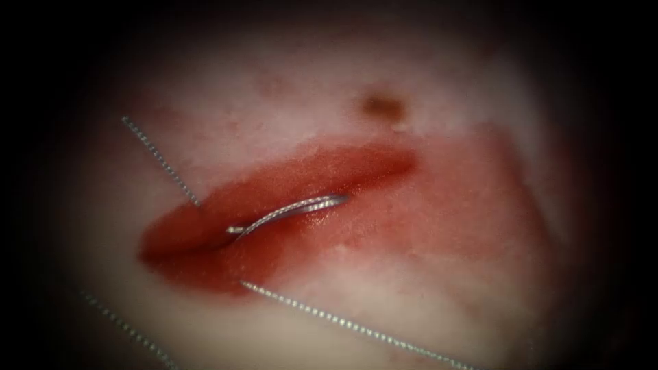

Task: Wound Closure
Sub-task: Pull the suture through with the right gripper.

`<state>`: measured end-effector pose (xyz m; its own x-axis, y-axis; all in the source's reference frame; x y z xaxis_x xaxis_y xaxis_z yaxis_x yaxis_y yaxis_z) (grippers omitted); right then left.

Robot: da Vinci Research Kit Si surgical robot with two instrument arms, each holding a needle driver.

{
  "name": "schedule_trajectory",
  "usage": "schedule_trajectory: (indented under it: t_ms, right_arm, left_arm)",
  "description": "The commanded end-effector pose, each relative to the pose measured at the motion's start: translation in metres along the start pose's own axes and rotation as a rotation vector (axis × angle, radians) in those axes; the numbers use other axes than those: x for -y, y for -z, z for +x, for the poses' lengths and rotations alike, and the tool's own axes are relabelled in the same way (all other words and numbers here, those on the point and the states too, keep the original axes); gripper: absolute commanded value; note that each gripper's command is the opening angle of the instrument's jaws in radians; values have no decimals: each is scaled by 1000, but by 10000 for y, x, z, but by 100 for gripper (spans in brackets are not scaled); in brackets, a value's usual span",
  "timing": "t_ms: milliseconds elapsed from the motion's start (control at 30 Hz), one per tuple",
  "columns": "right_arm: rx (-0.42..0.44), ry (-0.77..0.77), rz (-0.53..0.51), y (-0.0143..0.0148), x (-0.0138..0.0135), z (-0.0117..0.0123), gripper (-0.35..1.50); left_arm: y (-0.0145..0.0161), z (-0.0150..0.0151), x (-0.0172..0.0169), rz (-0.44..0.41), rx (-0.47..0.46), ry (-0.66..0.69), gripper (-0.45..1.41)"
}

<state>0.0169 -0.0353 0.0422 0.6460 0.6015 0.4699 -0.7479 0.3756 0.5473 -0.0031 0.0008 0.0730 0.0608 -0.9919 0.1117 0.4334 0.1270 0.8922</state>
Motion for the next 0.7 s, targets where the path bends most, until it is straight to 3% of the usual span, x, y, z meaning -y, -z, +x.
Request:
schedule_trajectory:
  t_ms: [33,700]
  right_arm:
    - [-3,-6,-1,6,3,4,-35]
    - [-9,-106,-32,14,-49,-75,-35]
  left_arm:
    - [0,-12,3,3,7,-6,-45]
    - [1,-12,3,4,6,-7,-45]
